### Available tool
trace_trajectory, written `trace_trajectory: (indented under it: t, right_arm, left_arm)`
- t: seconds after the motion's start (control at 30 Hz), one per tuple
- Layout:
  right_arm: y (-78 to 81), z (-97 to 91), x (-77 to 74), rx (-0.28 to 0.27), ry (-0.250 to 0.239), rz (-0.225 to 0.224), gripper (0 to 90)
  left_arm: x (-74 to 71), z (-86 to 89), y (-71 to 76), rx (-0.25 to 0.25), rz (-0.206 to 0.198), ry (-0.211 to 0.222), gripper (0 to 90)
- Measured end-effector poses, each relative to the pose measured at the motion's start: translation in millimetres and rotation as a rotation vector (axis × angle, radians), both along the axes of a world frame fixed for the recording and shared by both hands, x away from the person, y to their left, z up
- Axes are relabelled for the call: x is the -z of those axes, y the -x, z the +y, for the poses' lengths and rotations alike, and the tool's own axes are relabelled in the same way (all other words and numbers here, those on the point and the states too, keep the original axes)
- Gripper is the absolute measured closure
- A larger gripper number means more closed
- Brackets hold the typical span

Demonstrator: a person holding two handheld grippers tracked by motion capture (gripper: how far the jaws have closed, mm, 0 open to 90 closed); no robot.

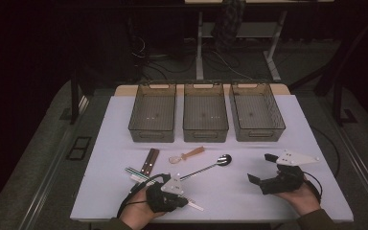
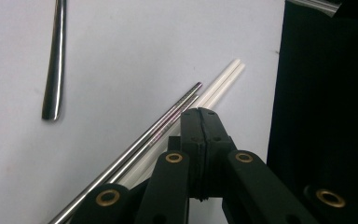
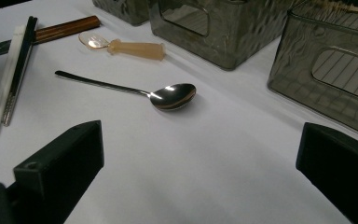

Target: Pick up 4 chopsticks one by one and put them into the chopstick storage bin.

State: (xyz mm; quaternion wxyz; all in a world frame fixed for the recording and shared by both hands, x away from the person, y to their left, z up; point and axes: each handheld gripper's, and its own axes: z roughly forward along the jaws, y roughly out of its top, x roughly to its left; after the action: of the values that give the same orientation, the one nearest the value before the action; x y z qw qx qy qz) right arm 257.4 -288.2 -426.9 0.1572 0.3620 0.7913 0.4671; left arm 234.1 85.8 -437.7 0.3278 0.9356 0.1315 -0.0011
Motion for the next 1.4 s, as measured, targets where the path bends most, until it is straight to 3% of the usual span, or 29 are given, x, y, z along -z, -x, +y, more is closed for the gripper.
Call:
trace_trajectory:
  t: [0.7,1.4]
  right_arm:
    - [0.1,-0.3,-0.2,-0.002,-0.004,-0.001,0.4]
    - [0.0,-0.4,-0.2,-0.003,-0.007,0.002,0.4]
  left_arm:
    - [1.7,-23.7,-22.6,-0.048,-0.060,0.003,89.0]
    - [3.6,-37.1,-49.0,-0.119,-0.073,0.015,89.1]
